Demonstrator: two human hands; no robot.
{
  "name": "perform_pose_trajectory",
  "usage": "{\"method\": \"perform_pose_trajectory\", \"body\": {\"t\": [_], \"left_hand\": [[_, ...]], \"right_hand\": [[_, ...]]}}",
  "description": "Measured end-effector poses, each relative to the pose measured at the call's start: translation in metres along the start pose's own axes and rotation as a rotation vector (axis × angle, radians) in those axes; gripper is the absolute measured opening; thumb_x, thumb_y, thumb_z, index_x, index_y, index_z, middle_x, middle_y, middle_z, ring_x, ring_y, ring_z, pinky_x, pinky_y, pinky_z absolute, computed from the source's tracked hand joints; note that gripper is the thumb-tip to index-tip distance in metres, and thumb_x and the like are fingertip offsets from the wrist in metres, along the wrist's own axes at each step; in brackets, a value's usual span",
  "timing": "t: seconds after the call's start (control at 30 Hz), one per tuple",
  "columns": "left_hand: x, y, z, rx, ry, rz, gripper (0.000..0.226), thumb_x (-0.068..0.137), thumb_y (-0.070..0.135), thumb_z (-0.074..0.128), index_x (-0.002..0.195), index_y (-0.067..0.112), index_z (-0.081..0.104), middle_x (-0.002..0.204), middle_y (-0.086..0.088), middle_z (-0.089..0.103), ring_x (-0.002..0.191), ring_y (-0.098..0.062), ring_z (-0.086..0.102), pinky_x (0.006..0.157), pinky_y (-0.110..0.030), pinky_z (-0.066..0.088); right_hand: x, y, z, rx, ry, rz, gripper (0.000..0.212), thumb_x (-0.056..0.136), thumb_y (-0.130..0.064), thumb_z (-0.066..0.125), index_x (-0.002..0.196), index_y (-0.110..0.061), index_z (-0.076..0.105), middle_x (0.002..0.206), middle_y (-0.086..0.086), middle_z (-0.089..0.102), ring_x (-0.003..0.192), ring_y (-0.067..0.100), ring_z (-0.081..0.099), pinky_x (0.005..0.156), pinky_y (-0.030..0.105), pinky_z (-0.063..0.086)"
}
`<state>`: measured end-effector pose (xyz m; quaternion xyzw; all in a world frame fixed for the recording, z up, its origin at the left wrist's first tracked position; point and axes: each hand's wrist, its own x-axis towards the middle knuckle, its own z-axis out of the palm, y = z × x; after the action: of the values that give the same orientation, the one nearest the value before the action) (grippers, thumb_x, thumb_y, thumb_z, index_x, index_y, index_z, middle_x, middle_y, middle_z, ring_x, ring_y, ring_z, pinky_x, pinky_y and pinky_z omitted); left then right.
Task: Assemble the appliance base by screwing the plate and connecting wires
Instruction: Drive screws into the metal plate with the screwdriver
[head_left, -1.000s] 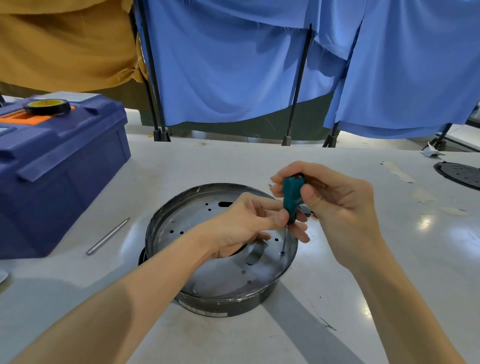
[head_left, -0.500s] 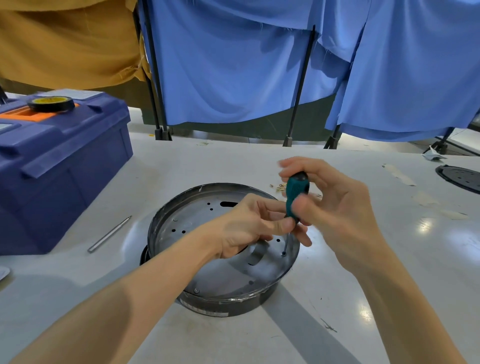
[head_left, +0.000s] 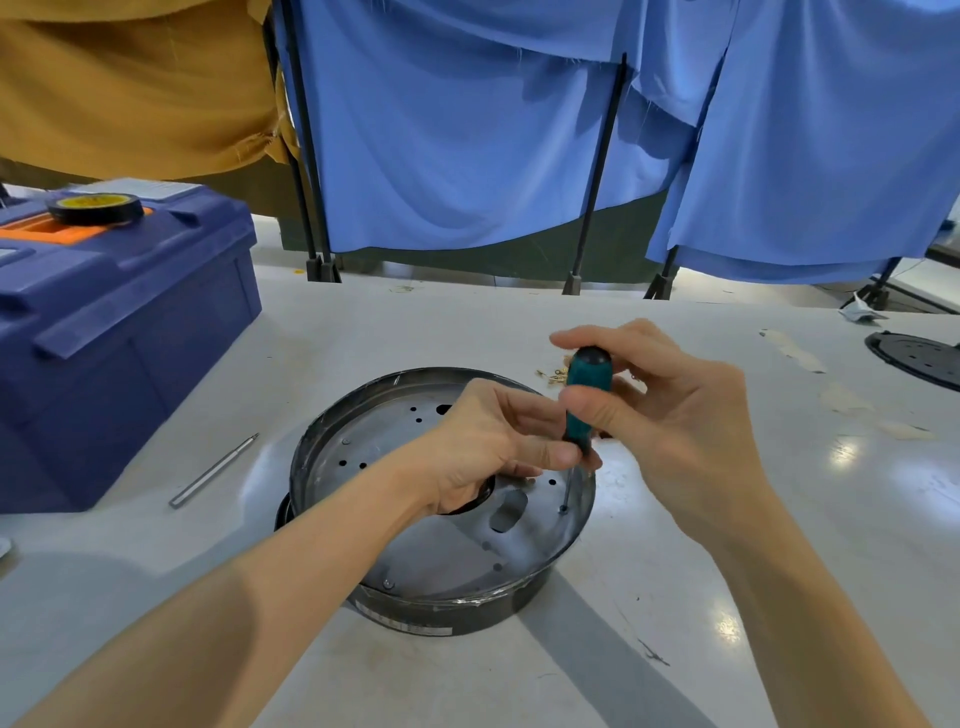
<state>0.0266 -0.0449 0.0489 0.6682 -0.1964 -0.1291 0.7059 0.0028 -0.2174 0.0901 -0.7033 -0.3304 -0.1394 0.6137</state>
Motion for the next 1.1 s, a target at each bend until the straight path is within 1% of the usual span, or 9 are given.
{"method": "perform_pose_trajectory", "body": {"t": [0.2, 0.27, 0.37, 0.47, 0.57, 0.73, 0.9, 1.0, 1.1], "left_hand": [[-0.004, 0.003, 0.003, 0.028, -0.123, -0.044, 0.023, 0.089, 0.037, 0.063, 0.106, 0.026, 0.073, 0.107, -0.006, 0.073, 0.116, -0.017, 0.061, 0.096, -0.052, 0.04], [-0.004, 0.005, 0.004, 0.06, -0.088, -0.04, 0.016, 0.089, 0.033, 0.064, 0.099, 0.028, 0.075, 0.096, -0.003, 0.075, 0.103, -0.015, 0.064, 0.089, -0.049, 0.042], [-0.002, 0.002, 0.004, 0.023, -0.024, -0.006, 0.014, 0.077, 0.016, 0.074, 0.088, 0.024, 0.079, 0.086, -0.006, 0.075, 0.081, -0.016, 0.067, 0.076, -0.044, 0.038], [-0.001, 0.001, 0.004, 0.065, 0.012, 0.012, 0.026, 0.07, 0.004, 0.081, 0.09, 0.02, 0.077, 0.089, -0.005, 0.075, 0.094, -0.025, 0.068, 0.085, -0.041, 0.047], [-0.002, -0.003, 0.002, 0.356, 0.012, 0.0, 0.027, 0.072, 0.004, 0.082, 0.092, 0.02, 0.075, 0.096, -0.003, 0.074, 0.098, -0.015, 0.066, 0.093, -0.027, 0.05], [0.002, -0.011, 0.002, 0.681, -0.041, -0.026, 0.023, 0.069, -0.001, 0.083, 0.083, 0.016, 0.076, 0.09, 0.003, 0.068, 0.069, 0.003, 0.062, 0.066, -0.01, 0.047], [0.002, -0.006, 0.01, 1.07, -0.148, 0.169, 0.01, 0.085, 0.013, 0.072, 0.093, 0.012, 0.078, 0.089, 0.017, 0.052, 0.082, 0.003, 0.051, 0.069, -0.006, 0.032], [0.001, -0.005, 0.015, 1.353, -0.248, 0.313, 0.019, 0.096, 0.012, 0.058, 0.104, 0.005, 0.073, 0.109, -0.005, 0.058, 0.105, -0.021, 0.05, 0.085, -0.029, 0.038], [-0.003, -0.004, 0.022, 1.68, -0.313, 0.293, 0.024, 0.097, 0.004, 0.047, 0.114, 0.006, 0.063, 0.12, -0.009, 0.05, 0.108, -0.023, 0.045, 0.079, -0.034, 0.042]], "right_hand": [[0.004, -0.002, -0.013, 0.077, -0.103, 0.03, 0.036, 0.093, 0.014, 0.044, 0.109, -0.01, 0.066, 0.104, 0.006, 0.073, 0.095, 0.025, 0.072, 0.07, 0.041, 0.061], [0.002, -0.002, -0.01, 0.052, -0.118, 0.051, 0.021, 0.093, -0.005, 0.057, 0.108, -0.015, 0.067, 0.106, 0.007, 0.07, 0.093, 0.025, 0.069, 0.063, 0.046, 0.057], [0.002, -0.001, -0.002, -0.009, -0.035, 0.035, 0.026, 0.076, -0.02, 0.078, 0.101, -0.024, 0.071, 0.103, 0.009, 0.064, 0.095, 0.02, 0.062, 0.076, 0.038, 0.059], [0.003, 0.002, -0.001, 0.012, -0.024, -0.004, 0.032, 0.083, -0.001, 0.064, 0.107, -0.022, 0.07, 0.098, 0.002, 0.071, 0.098, 0.02, 0.067, 0.082, 0.027, 0.057], [0.002, 0.007, -0.006, 0.054, -0.027, -0.012, 0.039, 0.09, 0.012, 0.05, 0.112, -0.015, 0.068, 0.099, 0.005, 0.072, 0.092, 0.026, 0.07, 0.083, 0.032, 0.058], [0.014, -0.006, -0.046, 0.394, 0.187, -0.069, 0.025, 0.094, -0.008, 0.052, 0.111, -0.016, 0.07, 0.098, 0.008, 0.067, 0.084, 0.025, 0.06, 0.078, 0.034, 0.051], [0.018, 0.023, -0.043, -0.154, 0.22, 0.33, 0.013, 0.089, -0.021, 0.07, 0.102, -0.02, 0.074, 0.054, -0.004, 0.056, 0.043, 0.011, 0.044, 0.04, 0.017, 0.034], [0.007, 0.055, -0.017, -0.38, -0.069, 0.493, 0.031, 0.087, -0.018, 0.071, 0.118, -0.023, 0.069, 0.054, -0.011, 0.053, 0.042, 0.0, 0.044, 0.042, 0.008, 0.031], [0.003, 0.072, -0.006, -0.532, -0.143, 0.472, 0.046, 0.087, -0.004, 0.06, 0.13, -0.021, 0.064, 0.048, -0.018, 0.046, 0.038, 0.0, 0.041, 0.04, 0.008, 0.031]]}}
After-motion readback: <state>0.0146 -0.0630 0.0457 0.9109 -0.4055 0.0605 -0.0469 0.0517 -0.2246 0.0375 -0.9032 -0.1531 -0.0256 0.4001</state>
